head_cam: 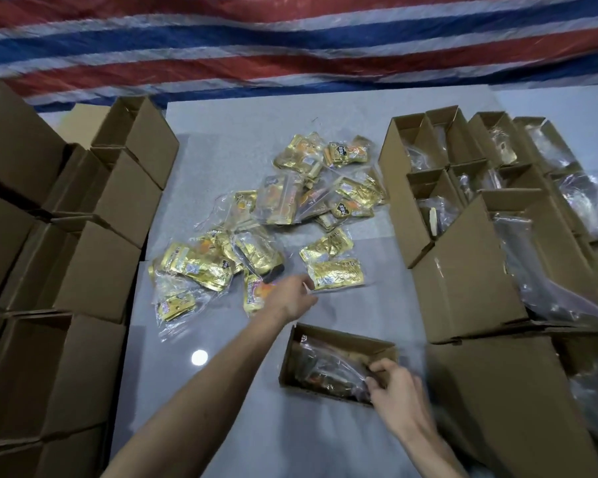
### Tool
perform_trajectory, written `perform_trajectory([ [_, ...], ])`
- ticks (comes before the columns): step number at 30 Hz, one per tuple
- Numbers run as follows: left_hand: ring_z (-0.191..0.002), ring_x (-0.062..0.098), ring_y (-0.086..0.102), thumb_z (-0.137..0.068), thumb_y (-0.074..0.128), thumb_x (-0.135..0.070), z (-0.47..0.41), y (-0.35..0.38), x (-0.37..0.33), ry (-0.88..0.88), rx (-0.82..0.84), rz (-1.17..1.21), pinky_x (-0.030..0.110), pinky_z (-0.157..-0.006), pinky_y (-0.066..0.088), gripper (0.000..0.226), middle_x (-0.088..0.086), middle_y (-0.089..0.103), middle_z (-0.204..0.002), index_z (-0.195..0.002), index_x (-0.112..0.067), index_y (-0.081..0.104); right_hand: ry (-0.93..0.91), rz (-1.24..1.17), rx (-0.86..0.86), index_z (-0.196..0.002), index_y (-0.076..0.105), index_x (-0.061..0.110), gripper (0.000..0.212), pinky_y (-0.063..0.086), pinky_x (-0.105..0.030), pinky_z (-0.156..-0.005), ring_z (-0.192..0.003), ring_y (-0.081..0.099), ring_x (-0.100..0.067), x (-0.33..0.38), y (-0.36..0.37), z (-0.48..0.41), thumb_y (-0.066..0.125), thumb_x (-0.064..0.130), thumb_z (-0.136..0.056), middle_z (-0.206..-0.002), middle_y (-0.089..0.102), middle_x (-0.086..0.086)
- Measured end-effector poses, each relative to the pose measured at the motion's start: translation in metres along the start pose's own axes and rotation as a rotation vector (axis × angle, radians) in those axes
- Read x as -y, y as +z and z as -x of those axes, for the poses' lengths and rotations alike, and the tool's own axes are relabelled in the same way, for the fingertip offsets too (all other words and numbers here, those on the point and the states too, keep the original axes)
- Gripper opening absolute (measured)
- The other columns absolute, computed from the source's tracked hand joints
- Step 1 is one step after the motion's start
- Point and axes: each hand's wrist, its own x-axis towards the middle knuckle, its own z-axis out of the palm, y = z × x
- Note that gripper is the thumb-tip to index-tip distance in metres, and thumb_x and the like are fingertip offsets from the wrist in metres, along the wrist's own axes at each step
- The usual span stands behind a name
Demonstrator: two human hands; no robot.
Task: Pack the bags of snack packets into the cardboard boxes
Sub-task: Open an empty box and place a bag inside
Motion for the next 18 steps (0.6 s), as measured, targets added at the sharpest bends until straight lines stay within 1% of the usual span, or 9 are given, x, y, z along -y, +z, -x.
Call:
perform_trajectory([
  [2, -0.088, 0.018, 0.066, -0.087, 0.068, -0.025, -0.024, 0.007, -0.006, -0.030, 0.061, -0.052, 0.033, -0.076, 0.052, 0.012, -0.001, 0.069, -0.098, -0.098, -0.023, 0.062, -0.007, 0.002, 0.019, -0.109, 0.068, 0.031, 0.021, 0.050, -0.030, -0.090, -0.112, 0.064, -0.022, 0.000, -0.003, -0.006, 0.065, 0.029, -0.089, -0.112, 0.073, 0.004],
  [4, -0.091, 0.019, 0.065, -0.085, 0.070, -0.021, -0.040, 0.016, -0.008, -0.041, 0.124, -0.131, 0.032, -0.078, 0.052, 0.012, 0.000, 0.069, -0.102, -0.094, -0.023, 0.062, -0.015, -0.002, 0.041, -0.109, 0.065, 0.032, 0.021, 0.050, -0.031, -0.090, -0.113, 0.063, -0.022, 0.001, -0.004, -0.009, 0.063, 0.031, -0.089, -0.113, 0.072, 0.005],
  [6, -0.093, 0.020, 0.063, -0.081, 0.074, -0.022, -0.051, 0.024, -0.005, -0.037, 0.174, -0.176, 0.034, -0.082, 0.053, 0.017, 0.000, 0.067, -0.103, -0.092, -0.023, 0.061, -0.033, -0.006, 0.063, -0.107, 0.062, 0.032, 0.019, 0.049, -0.032, -0.091, -0.113, 0.061, -0.022, 0.001, -0.002, -0.012, 0.061, 0.031, -0.088, -0.115, 0.067, 0.003],
  [9, -0.095, 0.022, 0.059, -0.079, 0.077, -0.027, -0.061, 0.034, 0.003, -0.006, 0.164, -0.219, 0.036, -0.084, 0.052, 0.028, 0.001, 0.061, -0.109, -0.100, -0.023, 0.058, -0.047, -0.032, 0.065, -0.105, 0.062, 0.032, 0.018, 0.047, -0.030, -0.092, -0.111, 0.060, -0.020, 0.000, 0.002, -0.015, 0.063, 0.029, -0.087, -0.117, 0.060, 0.002],
  [12, -0.101, 0.026, 0.060, -0.082, 0.075, -0.031, -0.070, 0.041, 0.012, 0.057, 0.090, -0.320, 0.039, -0.087, 0.052, 0.035, 0.003, 0.056, -0.114, -0.110, -0.019, 0.057, -0.043, -0.047, 0.055, -0.090, 0.064, 0.031, 0.006, 0.045, -0.028, -0.087, -0.106, 0.060, -0.018, 0.000, 0.004, -0.019, 0.064, 0.027, -0.085, -0.112, 0.056, 0.004],
  [13, -0.102, 0.026, 0.060, -0.084, 0.073, -0.031, -0.071, 0.042, 0.014, 0.068, 0.082, -0.363, 0.039, -0.088, 0.052, 0.033, 0.003, 0.056, -0.114, -0.110, -0.019, 0.057, -0.044, -0.056, 0.057, -0.084, 0.064, 0.029, 0.004, 0.046, -0.027, -0.084, -0.102, 0.061, -0.017, -0.001, 0.004, -0.021, 0.064, 0.025, -0.084, -0.110, 0.055, 0.005],
  [15, -0.103, 0.025, 0.060, -0.087, 0.070, -0.026, -0.074, 0.044, 0.015, 0.089, 0.090, -0.453, 0.037, -0.086, 0.051, 0.023, 0.003, 0.058, -0.111, -0.107, -0.019, 0.060, -0.050, -0.066, 0.063, -0.076, 0.061, 0.029, 0.009, 0.047, -0.025, -0.079, -0.094, 0.061, -0.016, -0.001, 0.004, -0.024, 0.063, 0.023, -0.082, -0.107, 0.053, 0.006],
  [17, -0.100, 0.025, 0.063, -0.090, 0.063, -0.016, -0.075, 0.045, 0.016, 0.109, 0.072, -0.518, 0.036, -0.080, 0.051, 0.008, 0.004, 0.062, -0.105, -0.098, -0.016, 0.064, -0.052, -0.073, 0.060, -0.072, 0.058, 0.030, 0.013, 0.047, -0.025, -0.079, -0.094, 0.060, -0.015, 0.001, 0.004, -0.026, 0.062, 0.022, -0.082, -0.106, 0.051, 0.007],
  [18, -0.099, 0.026, 0.064, -0.092, 0.058, -0.013, -0.074, 0.046, 0.016, 0.116, 0.060, -0.537, 0.037, -0.078, 0.050, 0.007, 0.005, 0.062, -0.103, -0.096, -0.014, 0.065, -0.051, -0.065, 0.057, -0.072, 0.057, 0.030, 0.013, 0.047, -0.026, -0.080, -0.096, 0.060, -0.015, 0.002, 0.004, -0.026, 0.061, 0.022, -0.082, -0.106, 0.051, 0.008],
])
